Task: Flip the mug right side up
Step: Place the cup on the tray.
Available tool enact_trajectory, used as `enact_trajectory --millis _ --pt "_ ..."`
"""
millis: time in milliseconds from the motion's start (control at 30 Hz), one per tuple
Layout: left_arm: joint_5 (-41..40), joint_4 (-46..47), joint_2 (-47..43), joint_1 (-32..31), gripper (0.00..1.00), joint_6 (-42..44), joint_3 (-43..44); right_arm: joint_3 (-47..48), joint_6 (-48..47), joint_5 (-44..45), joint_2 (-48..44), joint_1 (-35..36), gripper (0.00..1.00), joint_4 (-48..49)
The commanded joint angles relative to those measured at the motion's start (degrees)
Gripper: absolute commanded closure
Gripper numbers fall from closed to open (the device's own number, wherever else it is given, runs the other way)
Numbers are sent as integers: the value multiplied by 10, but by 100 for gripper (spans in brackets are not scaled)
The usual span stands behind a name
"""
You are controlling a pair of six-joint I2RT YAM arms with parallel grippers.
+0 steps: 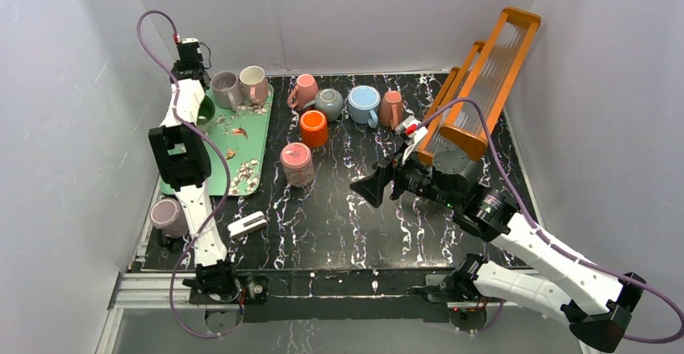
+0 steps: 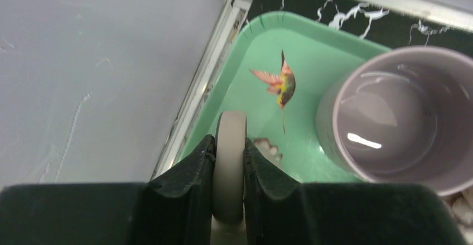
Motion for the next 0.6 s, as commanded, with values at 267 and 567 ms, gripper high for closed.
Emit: enact_trajectory --millis 267,567 --pt "60 156 61 6 90 3 29 14 -43 43 28 1 1 29" --pt "131 209 78 6 86 5 20 5 -42 73 33 0 1 48"
